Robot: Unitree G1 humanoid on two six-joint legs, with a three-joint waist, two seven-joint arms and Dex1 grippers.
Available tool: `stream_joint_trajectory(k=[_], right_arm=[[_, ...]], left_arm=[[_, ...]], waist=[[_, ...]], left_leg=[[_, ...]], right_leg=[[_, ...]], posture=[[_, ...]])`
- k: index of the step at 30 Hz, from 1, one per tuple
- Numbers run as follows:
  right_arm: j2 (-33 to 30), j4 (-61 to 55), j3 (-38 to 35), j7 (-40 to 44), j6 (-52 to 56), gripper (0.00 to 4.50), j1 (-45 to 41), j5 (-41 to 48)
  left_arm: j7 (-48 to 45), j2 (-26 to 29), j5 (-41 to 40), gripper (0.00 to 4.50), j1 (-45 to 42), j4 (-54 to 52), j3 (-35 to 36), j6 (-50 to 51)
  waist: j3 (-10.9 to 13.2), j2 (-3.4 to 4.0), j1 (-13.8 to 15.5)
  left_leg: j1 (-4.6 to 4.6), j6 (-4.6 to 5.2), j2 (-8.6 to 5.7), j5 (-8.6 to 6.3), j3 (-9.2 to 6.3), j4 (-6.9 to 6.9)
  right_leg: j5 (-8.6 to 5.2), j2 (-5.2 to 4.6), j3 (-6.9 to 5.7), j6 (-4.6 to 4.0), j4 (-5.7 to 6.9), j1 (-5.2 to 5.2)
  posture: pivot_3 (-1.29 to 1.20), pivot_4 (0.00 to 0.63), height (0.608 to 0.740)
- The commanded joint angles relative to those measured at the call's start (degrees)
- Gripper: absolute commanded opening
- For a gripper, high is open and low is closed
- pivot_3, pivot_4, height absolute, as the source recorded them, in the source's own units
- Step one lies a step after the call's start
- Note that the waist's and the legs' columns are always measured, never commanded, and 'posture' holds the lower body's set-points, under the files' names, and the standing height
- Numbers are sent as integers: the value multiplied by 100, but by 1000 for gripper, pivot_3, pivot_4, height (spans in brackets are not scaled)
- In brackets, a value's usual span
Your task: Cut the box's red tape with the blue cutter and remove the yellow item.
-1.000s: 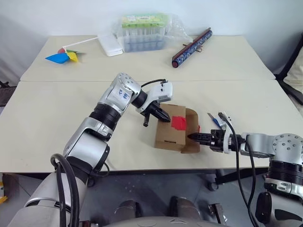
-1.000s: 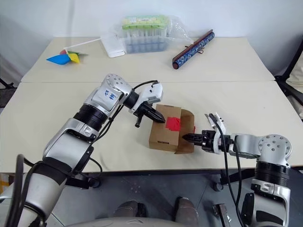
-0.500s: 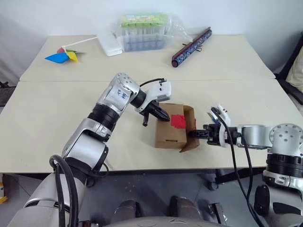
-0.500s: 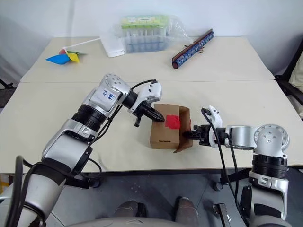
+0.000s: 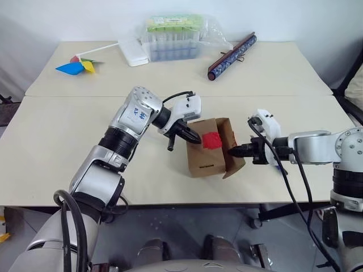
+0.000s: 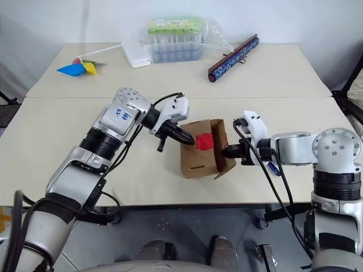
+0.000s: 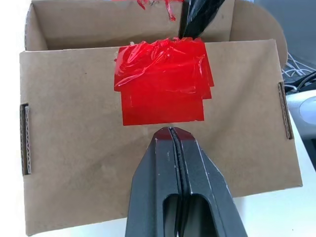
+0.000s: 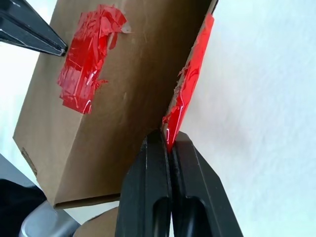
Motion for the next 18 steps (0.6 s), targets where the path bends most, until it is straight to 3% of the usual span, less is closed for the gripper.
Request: stream_joint_trajectory(k=[1,8,18], right_arm=[[-328,-394,-4,-322,-223,19,-360,926],[-1168,-704,1082,-1329,-1369,19,-617,2729],[-1269,-757,1834,-1674,-2003,19,-827,2805]], left_arm=[[94,16,191,0,312,26,-256,165],[235,-24,172,0,367,0,-184,243],[245,169,138,0,460,-83,-74,396]], waist=[[0,0,28],[0,-1,111],[8,-13,108]], left_leg=[[1,0,1,0,-2,1],[1,5,3,-1,-4,9],[-11,22,3,-5,-2,16]], right_leg=[[0,0,-1,0,0,1],[0,-6,-1,0,-14,12],[1,-13,-3,2,-21,10]], posture=[[0,150,740],[0,150,740],[0,150,740]])
